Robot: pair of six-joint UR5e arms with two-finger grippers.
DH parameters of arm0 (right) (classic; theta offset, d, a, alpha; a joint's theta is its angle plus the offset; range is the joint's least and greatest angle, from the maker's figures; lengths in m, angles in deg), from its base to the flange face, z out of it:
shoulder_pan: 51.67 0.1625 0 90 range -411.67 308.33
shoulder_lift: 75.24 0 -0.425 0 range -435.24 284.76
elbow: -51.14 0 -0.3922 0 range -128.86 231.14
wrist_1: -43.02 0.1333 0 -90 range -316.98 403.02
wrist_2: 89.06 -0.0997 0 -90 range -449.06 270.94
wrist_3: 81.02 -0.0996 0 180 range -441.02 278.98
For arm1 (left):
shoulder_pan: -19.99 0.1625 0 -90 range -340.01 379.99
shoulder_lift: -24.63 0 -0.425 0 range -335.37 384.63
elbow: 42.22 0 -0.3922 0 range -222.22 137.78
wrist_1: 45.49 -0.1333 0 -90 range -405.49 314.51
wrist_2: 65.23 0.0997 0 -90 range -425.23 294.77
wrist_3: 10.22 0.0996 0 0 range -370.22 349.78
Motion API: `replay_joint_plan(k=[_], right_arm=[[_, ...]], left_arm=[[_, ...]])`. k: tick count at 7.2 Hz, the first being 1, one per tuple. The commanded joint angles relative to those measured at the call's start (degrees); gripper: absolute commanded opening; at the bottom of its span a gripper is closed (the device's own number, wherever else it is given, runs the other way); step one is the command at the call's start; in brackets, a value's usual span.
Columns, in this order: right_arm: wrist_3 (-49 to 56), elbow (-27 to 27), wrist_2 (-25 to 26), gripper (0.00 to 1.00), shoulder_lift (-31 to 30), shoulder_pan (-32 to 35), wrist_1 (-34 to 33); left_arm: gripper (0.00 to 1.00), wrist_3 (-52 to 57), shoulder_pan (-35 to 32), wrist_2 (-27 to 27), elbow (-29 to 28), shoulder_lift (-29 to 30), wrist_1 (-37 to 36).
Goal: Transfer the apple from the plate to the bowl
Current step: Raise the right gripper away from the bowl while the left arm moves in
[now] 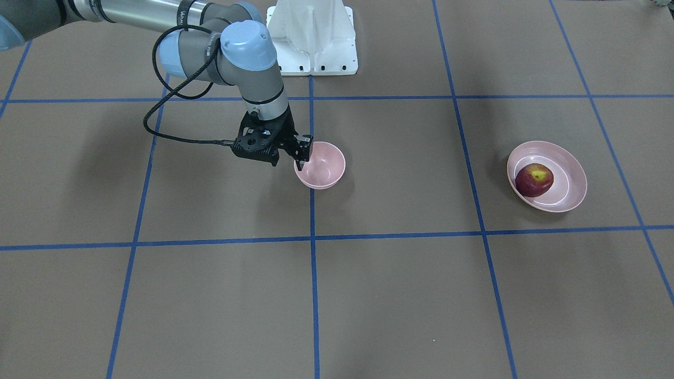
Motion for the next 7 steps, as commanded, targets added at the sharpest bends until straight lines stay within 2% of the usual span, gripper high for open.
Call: replay_joint_plan(k=[1,2,4,6,7], right_arm=[[8.05,3.61,-7.82,1.0,-2.58,8.72,-2.58],[16.64,5.37,-11.68,1.0,-5.65,13.98,-4.34],[32.64,6.62,-17.59,1.0,-12.32,23.13,-4.62],[49.17,7.58,-18.31,1.0,-20.57,28.68,-4.62],[60.03,9.07,-18.92,1.0,-26.1,33.15,-4.71]], left_arm=[[0.98,-0.46,1.2,-3.08,0.53,2.53,0.13],[0.98,-4.29,4.17,-3.0,0.79,4.03,0.31],[0.99,-15.95,9.45,-1.77,2.02,4.13,7.3],[0.99,-29.31,19.44,6.8,4.47,5.96,10.68],[0.99,-33.12,23.41,7.89,4.4,8.24,10.59]])
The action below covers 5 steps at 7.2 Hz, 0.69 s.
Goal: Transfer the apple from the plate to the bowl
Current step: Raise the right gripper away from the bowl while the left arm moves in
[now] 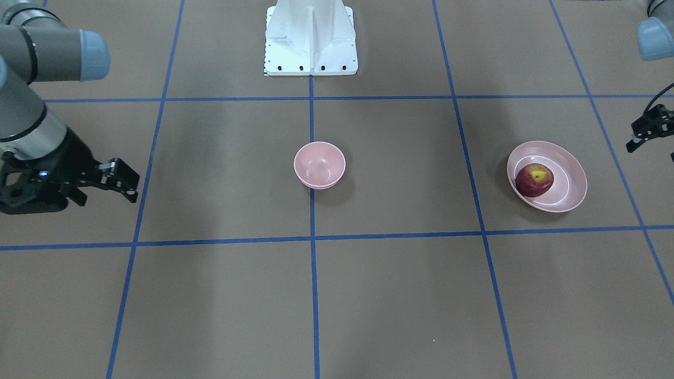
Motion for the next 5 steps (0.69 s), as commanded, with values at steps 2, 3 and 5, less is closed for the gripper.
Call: replay_joint_plan(k=[2,3,5], right_arm=[[31.94,1.46,-4.7,1.0,-16.44,16.28,0.01],[40.65,1.02,-4.71,1.0,-20.93,20.25,0.01],[51.86,0.84,-4.89,1.0,-27.45,27.47,0.01]], left_arm=[[0.99,-11.3,9.15,2.97,0.6,4.53,0.67],[0.99,-13.15,10.91,3.75,0.51,5.58,0.59],[0.99,-17.02,16.52,9.54,-0.19,7.34,0.68]])
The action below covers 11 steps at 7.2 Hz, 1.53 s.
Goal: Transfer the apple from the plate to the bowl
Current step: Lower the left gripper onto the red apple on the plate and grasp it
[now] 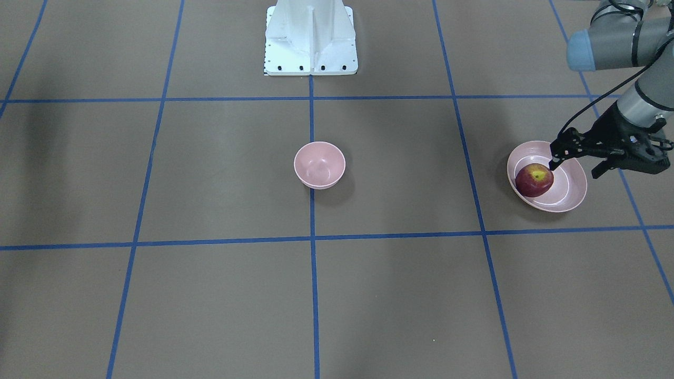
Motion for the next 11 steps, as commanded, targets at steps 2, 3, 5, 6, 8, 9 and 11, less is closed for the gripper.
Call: replay_joint_plan(k=[2,3,5,6,8,9,11], right_arm=[[7.1,-0.54,-0.22,1.0,-4.5,5.16,0.0],[6.93,-0.63,-0.22,1.0,-4.49,5.16,0.0],[6.84,-1.07,-0.22,1.0,-4.4,5.16,0.0],[6.84,-1.25,-0.22,1.0,-4.32,5.16,0.09],[6.75,-1.34,-0.22,1.0,-4.32,5.07,0.18],[6.75,-1.34,-0.13,1.0,-4.23,5.07,0.27],[6.75,-1.68,-0.22,1.0,-4.23,5.07,0.27]], left_arm=[[0.99,-2.24,6.18,3.3,-2.25,1.33,0.2],[0.99,-1.81,6.97,5.13,-2.26,0.72,0.2],[0.99,-1.63,6.9,5.5,-2.34,0.36,0.12],[0.99,-0.32,6.89,5.41,-2.43,0.18,0.11],[0.99,-0.05,6.89,5.15,-4.62,0.53,0.38],[0.99,0.04,6.98,4.98,-6.11,0.88,0.64],[0.99,-0.13,6.98,4.89,-7.35,1.15,1.78]])
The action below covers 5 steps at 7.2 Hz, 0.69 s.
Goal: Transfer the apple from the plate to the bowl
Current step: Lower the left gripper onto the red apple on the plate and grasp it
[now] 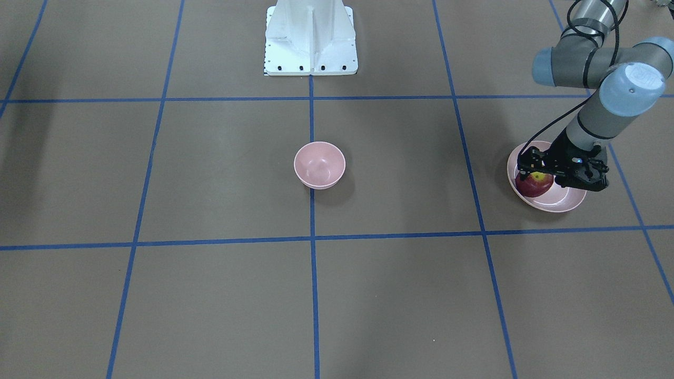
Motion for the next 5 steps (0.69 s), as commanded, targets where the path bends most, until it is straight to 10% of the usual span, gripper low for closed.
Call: replay_joint_plan(k=[1,5], right_arm=[[-0.01,-0.4,-0.06,1.0,0.02,-0.1,0.1],[-0.01,-0.75,-0.06,1.0,0.02,-0.1,0.19]], left_arm=[[0.99,-0.22,0.02,-0.24,-1.62,0.32,0.52],[0.99,-0.93,0.19,-1.38,-1.54,0.24,0.52]])
